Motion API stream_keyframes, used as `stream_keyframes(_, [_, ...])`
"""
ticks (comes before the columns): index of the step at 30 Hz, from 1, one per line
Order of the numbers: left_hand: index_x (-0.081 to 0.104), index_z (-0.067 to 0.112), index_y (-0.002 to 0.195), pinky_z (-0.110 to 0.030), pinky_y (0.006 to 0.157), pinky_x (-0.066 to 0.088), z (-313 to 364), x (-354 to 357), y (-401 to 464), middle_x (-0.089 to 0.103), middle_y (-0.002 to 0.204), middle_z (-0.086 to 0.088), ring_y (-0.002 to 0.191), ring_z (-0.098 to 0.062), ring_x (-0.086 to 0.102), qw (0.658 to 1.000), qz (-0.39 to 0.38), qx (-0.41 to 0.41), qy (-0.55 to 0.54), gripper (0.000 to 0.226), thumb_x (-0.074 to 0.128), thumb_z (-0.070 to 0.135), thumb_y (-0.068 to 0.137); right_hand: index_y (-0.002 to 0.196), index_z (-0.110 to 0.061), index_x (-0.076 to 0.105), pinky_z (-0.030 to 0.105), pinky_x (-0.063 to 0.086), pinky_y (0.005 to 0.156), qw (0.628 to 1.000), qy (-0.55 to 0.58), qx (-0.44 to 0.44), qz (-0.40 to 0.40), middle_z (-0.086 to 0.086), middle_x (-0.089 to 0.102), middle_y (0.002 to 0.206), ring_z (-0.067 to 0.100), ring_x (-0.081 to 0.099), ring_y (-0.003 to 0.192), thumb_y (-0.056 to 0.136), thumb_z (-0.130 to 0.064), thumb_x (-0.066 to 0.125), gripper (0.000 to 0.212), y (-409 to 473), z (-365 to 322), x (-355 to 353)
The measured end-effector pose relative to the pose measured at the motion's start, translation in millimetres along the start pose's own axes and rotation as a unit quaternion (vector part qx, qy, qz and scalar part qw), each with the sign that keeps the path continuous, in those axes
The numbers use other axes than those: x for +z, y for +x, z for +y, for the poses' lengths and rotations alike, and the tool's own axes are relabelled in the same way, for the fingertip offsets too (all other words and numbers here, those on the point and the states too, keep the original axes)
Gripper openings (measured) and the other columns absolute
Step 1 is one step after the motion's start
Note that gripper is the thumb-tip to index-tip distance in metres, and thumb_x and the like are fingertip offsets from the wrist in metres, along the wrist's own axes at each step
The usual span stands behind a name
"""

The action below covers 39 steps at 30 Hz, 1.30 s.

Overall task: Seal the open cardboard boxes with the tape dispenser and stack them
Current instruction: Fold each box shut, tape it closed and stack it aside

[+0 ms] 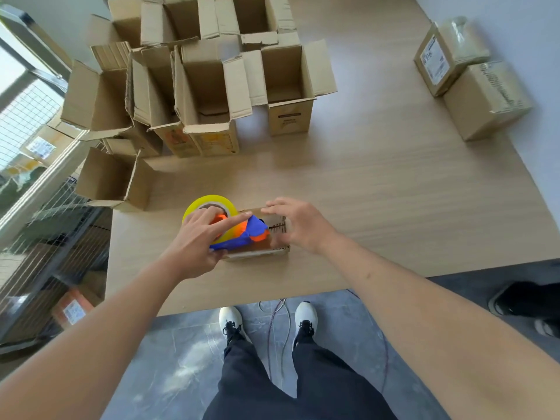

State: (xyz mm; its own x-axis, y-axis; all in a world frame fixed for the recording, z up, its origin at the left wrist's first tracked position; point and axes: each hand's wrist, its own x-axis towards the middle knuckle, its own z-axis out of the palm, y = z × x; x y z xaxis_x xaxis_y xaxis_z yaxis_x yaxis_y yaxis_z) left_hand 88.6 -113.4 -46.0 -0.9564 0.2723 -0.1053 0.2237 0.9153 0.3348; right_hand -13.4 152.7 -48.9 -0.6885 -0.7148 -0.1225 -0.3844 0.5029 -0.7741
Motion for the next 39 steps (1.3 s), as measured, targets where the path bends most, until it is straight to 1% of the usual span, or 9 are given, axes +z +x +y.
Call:
stream_keyframes(3, [0.024,0.054,0.156,-0.047,0.105,0.037,-1.8,-2.0,1.5,0.046,0.117,0.003,0.120,-0.028,0.047,1.000,-0.010,0.004,0.006,0.113,0.088,0.021,0.069,0.130,-0.009,0.069,0.038,0.048,0.096,0.999,-0.026,-0.032,-0.033,0.009,0.070,0.120,0.026,0.063,0.111,0.070,-0.020,0.092,0.065,7.8,-4.5,-1.9])
stream_keyframes(6, [0.021,0.057,0.156,-0.045,0.105,0.032,-3.1,-3.4,2.5,0.044,0.119,0.005,0.123,-0.027,0.045,1.000,-0.016,0.001,-0.002,0.116,0.088,0.021,0.068,0.122,-0.010,0.074,0.042,0.049,0.090,0.998,-0.026,-0.036,-0.037,0.008,0.072,0.112,0.027,0.064,0.104,0.077,-0.014,0.086,0.047,13.5,-7.1,-5.2])
stream_keyframes(10, [0.018,0.060,0.155,-0.047,0.106,0.032,-1.8,-4.8,2.3,0.043,0.118,0.005,0.123,-0.027,0.044,1.000,-0.020,-0.003,-0.008,0.118,0.088,0.021,0.069,0.119,-0.008,0.076,0.044,0.050,0.088,0.998,-0.043,-0.031,-0.041,0.010,0.074,0.109,0.029,0.065,0.102,0.087,-0.001,0.073,0.032,15.8,-7.8,-9.1])
stream_keyframes(15, [0.017,0.061,0.154,-0.048,0.106,0.032,-0.1,-5.0,1.5,0.044,0.118,0.004,0.123,-0.027,0.044,1.000,-0.019,-0.009,-0.011,0.118,0.088,0.020,0.069,0.119,-0.009,0.076,0.041,0.052,0.090,0.997,-0.039,-0.028,-0.055,0.008,0.077,0.110,0.025,0.069,0.102,0.089,0.007,0.066,0.036,16.8,-6.4,-9.8])
stream_keyframes(19, [0.021,0.057,0.155,-0.046,0.107,0.031,-0.5,-3.6,1.3,0.043,0.117,0.005,0.122,-0.025,0.044,1.000,-0.022,-0.010,-0.005,0.113,0.087,0.023,0.071,0.119,-0.005,0.075,0.033,0.052,0.096,0.997,0.005,-0.015,-0.076,0.010,0.076,0.112,0.022,0.071,0.104,0.094,0.005,0.065,0.029,20.7,-1.6,-13.5])
stream_keyframes(23, [0.022,0.056,0.156,-0.049,0.109,0.034,-0.1,-2.9,0.9,0.043,0.118,0.006,0.121,-0.026,0.045,1.000,-0.026,-0.011,0.003,0.110,0.087,0.024,0.072,0.118,-0.010,0.076,0.009,0.047,0.089,0.997,0.024,0.011,-0.073,0.006,0.077,0.112,0.016,0.070,0.105,0.097,-0.004,0.065,0.025,25.3,0.9,-12.7])
stream_keyframes(28, [0.025,0.053,0.156,-0.049,0.108,0.034,1.4,-4.2,1.1,0.044,0.118,0.003,0.120,-0.027,0.045,1.000,-0.028,-0.011,0.009,0.108,0.087,0.023,0.073,0.116,-0.021,0.077,0.030,0.051,0.101,0.992,0.060,0.067,-0.084,-0.003,0.076,0.111,0.009,0.066,0.109,0.095,-0.018,0.071,0.022,31.5,1.4,-14.0])
stream_keyframes(33, [0.026,0.051,0.157,-0.049,0.107,0.034,1.9,-5.7,1.3,0.043,0.118,0.004,0.119,-0.025,0.044,0.999,-0.031,-0.009,0.013,0.108,0.086,0.022,0.072,0.108,-0.021,0.080,0.022,0.050,0.086,0.990,0.057,0.076,-0.100,-0.009,0.075,0.094,0.002,0.065,0.089,0.091,-0.017,0.076,0.018,35.6,-4.5,-18.5])
stream_keyframes(39, [0.024,0.053,0.156,-0.048,0.107,0.033,1.3,-5.2,0.9,0.042,0.117,0.005,0.120,-0.025,0.044,1.000,-0.028,-0.010,0.010,0.111,0.087,0.021,0.070,0.110,-0.017,0.080,0.027,0.053,0.092,0.989,0.067,0.079,-0.109,-0.003,0.077,0.099,0.008,0.068,0.095,0.091,-0.011,0.075,0.021,33.4,-5.9,-20.1])
